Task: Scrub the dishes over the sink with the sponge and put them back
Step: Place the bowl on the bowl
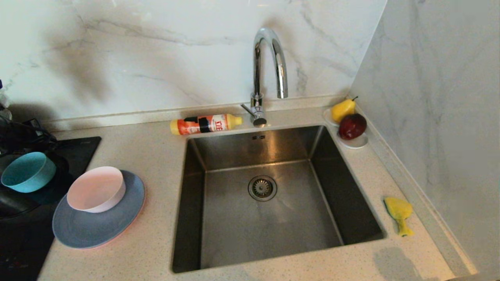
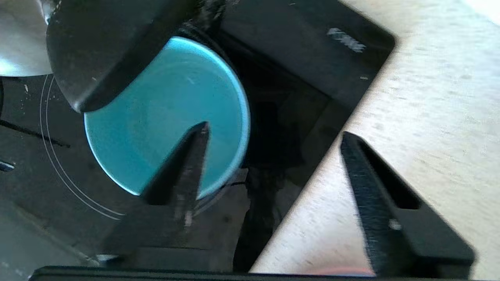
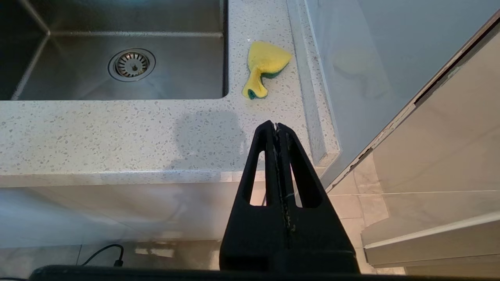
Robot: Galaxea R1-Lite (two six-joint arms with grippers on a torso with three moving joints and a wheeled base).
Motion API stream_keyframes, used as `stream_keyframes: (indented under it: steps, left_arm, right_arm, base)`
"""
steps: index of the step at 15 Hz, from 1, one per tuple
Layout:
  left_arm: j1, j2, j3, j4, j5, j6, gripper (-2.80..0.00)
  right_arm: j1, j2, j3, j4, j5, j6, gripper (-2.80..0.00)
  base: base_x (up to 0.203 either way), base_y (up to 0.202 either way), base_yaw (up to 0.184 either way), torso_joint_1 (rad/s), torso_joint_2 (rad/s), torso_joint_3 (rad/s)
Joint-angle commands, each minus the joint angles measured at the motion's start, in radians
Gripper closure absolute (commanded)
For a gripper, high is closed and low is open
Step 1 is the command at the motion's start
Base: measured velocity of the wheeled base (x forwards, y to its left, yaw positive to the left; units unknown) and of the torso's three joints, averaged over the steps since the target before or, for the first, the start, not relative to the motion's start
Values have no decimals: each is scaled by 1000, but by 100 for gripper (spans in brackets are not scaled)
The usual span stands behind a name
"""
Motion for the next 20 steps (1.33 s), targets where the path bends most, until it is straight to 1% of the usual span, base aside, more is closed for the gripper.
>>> stream_keyframes:
  steps: [1, 2, 8, 12, 15, 20]
  left_arm:
    - [10, 48, -3, -18, -3, 0, -280]
    - [12, 56, -3, -36, -12, -3, -280]
    - [12, 86, -6, -49, -36, 2, -280]
    - [12, 114, -6, -109, -36, -1, -280]
    - [11, 119, 1, -103, -69, -3, -280]
    - [11, 121, 38, -98, -74, -16, -280]
  right_arm:
    - [0, 1, 0, 0, 2, -1, 0]
    - [0, 1, 0, 0, 0, 0, 0]
    - [0, 1, 0, 0, 1, -1, 0]
    - [0, 1, 0, 0, 0, -1, 0]
    - [0, 1, 0, 0, 2, -1, 0]
    - [0, 1, 0, 0, 2, -1, 0]
  base:
    - [0, 0, 0, 0, 0, 0]
    - [0, 0, 0, 0, 0, 0]
    - [0, 0, 0, 0, 0, 0]
    - [0, 0, 0, 0, 0, 0]
    - [0, 0, 0, 0, 0, 0]
    - [0, 0, 0, 0, 0, 0]
